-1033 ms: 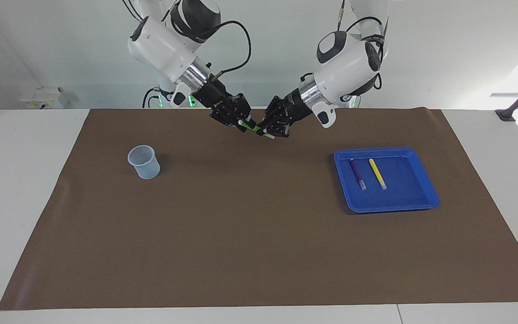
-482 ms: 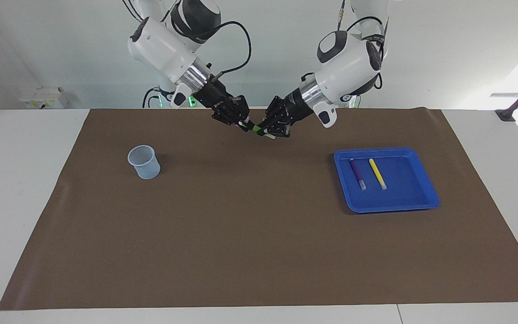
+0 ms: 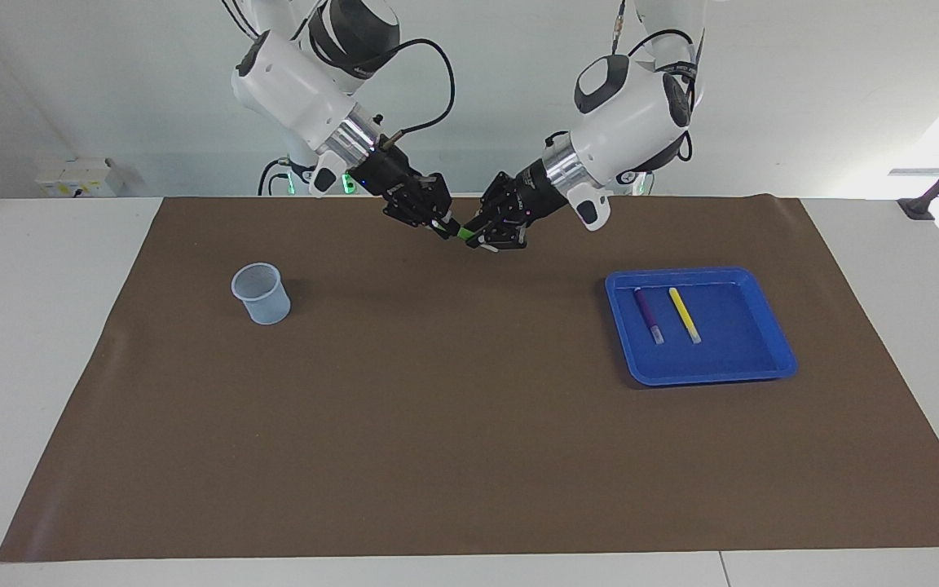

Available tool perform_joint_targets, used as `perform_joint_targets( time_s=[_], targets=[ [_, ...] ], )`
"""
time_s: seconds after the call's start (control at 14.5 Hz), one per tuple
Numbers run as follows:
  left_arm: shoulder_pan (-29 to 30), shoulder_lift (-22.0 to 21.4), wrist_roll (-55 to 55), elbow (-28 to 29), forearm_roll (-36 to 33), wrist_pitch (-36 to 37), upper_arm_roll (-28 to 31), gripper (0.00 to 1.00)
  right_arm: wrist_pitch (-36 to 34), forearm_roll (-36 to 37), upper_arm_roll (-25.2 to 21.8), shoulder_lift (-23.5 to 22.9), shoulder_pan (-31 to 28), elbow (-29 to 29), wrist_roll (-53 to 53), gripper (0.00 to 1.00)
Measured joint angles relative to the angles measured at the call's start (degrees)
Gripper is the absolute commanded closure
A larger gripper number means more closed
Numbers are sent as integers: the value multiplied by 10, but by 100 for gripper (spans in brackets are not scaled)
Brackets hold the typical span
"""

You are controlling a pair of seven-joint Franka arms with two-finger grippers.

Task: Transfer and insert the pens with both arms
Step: 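Open the left gripper while the right gripper inserts the pen into the cup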

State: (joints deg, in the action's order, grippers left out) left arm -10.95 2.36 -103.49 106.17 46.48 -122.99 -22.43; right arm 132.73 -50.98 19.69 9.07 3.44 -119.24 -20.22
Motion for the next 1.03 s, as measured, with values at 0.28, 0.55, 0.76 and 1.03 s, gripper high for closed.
perform_joint_targets(
  time_s=[0.28, 0.55, 0.76, 1.03],
  targets=[
    [3, -8, 21, 0, -3, 0, 4, 0, -113, 99, -5, 18, -36, 10, 15, 100],
    [45, -8, 120, 1, -48, 47, 7, 0, -296, 213, -25, 64, -150, 16, 212, 100],
    [76, -8, 190, 1, -105, 88, 9, 0, -341, 300, -35, 66, -229, 20, 358, 100],
    [124, -9, 337, 3, -167, 136, 10, 0, -306, 416, -24, 57, -225, 11, 378, 100]
  ],
)
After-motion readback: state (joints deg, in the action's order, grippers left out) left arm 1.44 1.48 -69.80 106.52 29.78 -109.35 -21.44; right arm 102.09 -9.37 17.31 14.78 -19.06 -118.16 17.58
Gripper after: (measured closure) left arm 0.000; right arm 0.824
